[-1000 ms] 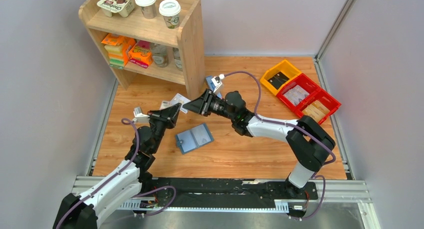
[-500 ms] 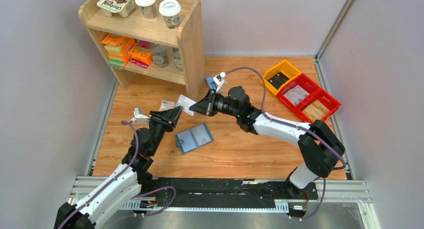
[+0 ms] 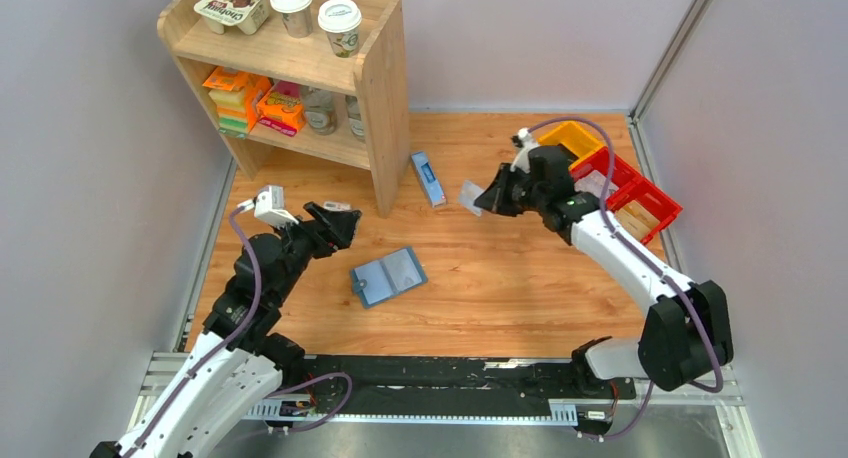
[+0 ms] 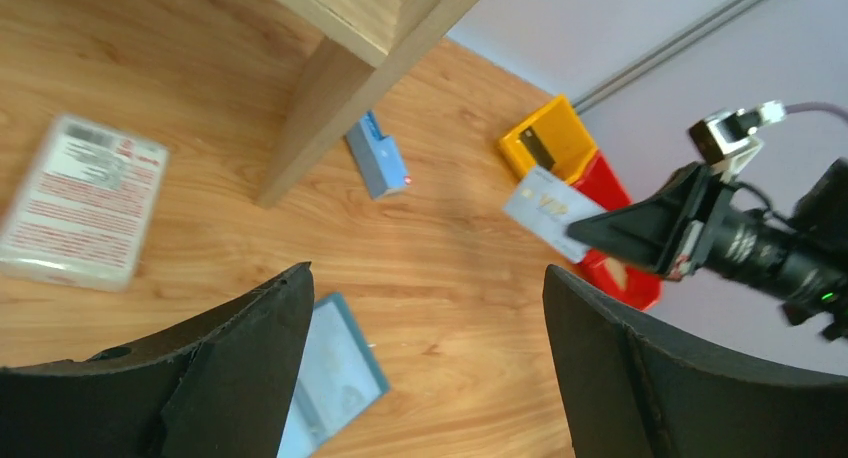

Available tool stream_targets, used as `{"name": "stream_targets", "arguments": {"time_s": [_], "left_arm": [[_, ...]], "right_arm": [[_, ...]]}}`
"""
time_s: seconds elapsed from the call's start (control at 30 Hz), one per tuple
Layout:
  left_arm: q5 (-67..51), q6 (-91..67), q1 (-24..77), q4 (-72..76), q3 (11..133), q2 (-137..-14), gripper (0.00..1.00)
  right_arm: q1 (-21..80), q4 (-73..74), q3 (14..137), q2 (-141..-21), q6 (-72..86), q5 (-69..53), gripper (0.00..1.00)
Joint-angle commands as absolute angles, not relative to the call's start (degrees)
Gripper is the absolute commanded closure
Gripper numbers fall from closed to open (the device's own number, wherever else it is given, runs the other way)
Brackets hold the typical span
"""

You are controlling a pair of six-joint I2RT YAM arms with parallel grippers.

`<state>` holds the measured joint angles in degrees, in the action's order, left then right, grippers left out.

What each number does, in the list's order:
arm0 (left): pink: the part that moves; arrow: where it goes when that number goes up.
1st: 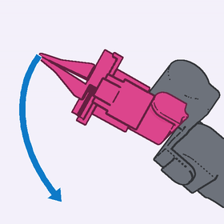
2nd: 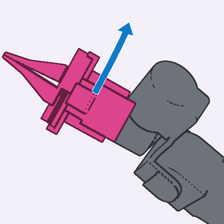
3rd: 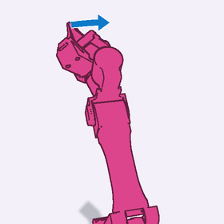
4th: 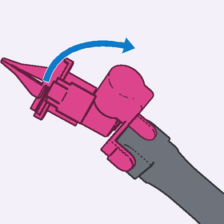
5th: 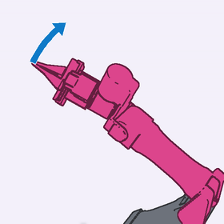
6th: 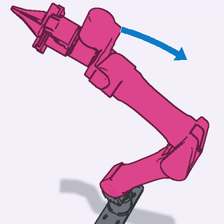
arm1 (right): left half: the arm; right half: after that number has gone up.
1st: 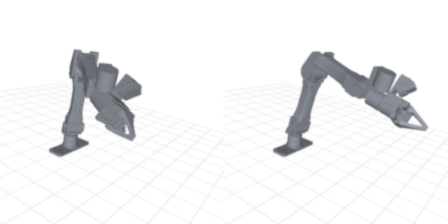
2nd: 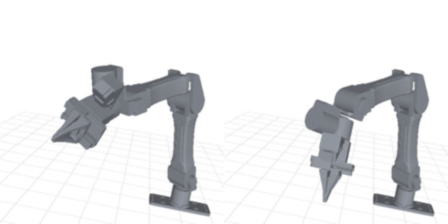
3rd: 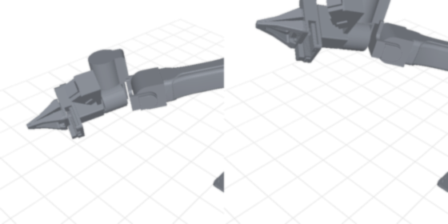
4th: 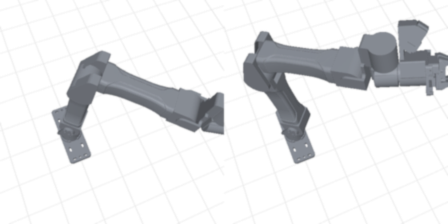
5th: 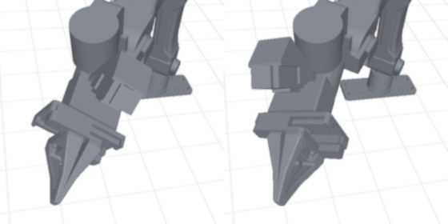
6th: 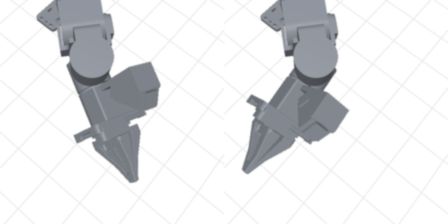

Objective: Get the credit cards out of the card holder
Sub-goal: Place the credit card in the storage box.

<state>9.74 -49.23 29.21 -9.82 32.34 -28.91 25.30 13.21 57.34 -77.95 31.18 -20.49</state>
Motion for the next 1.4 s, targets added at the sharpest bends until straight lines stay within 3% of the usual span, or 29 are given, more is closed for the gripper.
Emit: {"name": "stream_targets", "arguments": {"time_s": [0.0, 0.2, 0.5, 1.07, 1.17, 1.3, 1.37], "left_arm": [[10.98, -26.66, 28.92, -23.18, 39.01, -29.26, 0.07], [14.06, -10.92, 28.39, -31.11, 44.82, -31.72, 0.00], [17.48, -7.22, 26.63, -31.03, 40.08, -29.01, 0.00], [21.53, -5.54, 26.54, -30.76, 39.73, -28.12, 0.00], [20.74, -5.54, 26.46, -30.50, 39.55, -28.12, 0.01], [20.04, -5.54, 26.46, -30.06, 39.46, -28.30, 0.01], [19.95, -5.54, 26.54, -30.06, 39.46, -28.47, 0.01]], "right_arm": [[16.55, 28.46, 61.52, -74.71, 22.60, -14.43, 1.00], [5.37, 34.53, 66.17, -75.75, 19.87, -5.73, 1.00], [-8.43, 35.77, 72.85, -85.85, 20.30, -4.22, 1.00], [-13.62, 41.21, 90.43, -109.59, 15.56, -13.54, 0.99], [-13.97, 45.34, 94.82, -112.23, 13.63, -10.56, 0.94], [-14.15, 49.39, 99.83, -114.34, 11.78, -5.03, 0.72], [-14.06, 50.36, 101.42, -114.35, 11.69, -1.86, 0.65]]}}
